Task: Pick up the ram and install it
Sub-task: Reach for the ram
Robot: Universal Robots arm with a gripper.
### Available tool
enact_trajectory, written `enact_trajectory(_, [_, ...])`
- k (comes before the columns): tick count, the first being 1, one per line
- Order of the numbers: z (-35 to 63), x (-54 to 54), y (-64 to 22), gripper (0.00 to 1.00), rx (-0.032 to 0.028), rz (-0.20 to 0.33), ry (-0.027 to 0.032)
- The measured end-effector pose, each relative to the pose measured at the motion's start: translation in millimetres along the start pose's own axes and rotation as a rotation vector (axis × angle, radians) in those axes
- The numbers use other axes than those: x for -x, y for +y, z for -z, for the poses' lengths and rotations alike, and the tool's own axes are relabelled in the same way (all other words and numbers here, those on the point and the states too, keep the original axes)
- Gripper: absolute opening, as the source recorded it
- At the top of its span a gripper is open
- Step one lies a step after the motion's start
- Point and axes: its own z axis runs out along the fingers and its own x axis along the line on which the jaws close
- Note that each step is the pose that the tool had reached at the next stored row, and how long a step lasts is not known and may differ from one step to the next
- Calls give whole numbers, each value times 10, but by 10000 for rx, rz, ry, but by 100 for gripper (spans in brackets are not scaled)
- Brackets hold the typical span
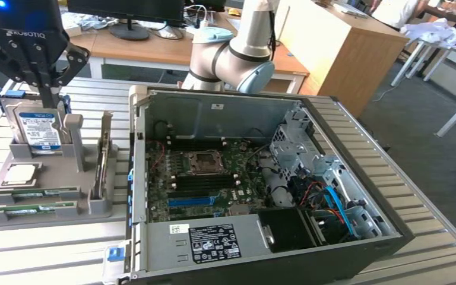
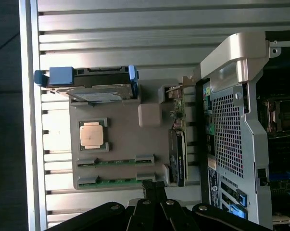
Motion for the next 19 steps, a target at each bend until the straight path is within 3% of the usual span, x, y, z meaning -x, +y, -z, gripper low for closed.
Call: enact_trajectory(19, [6,-1,-124,10,0,0,1])
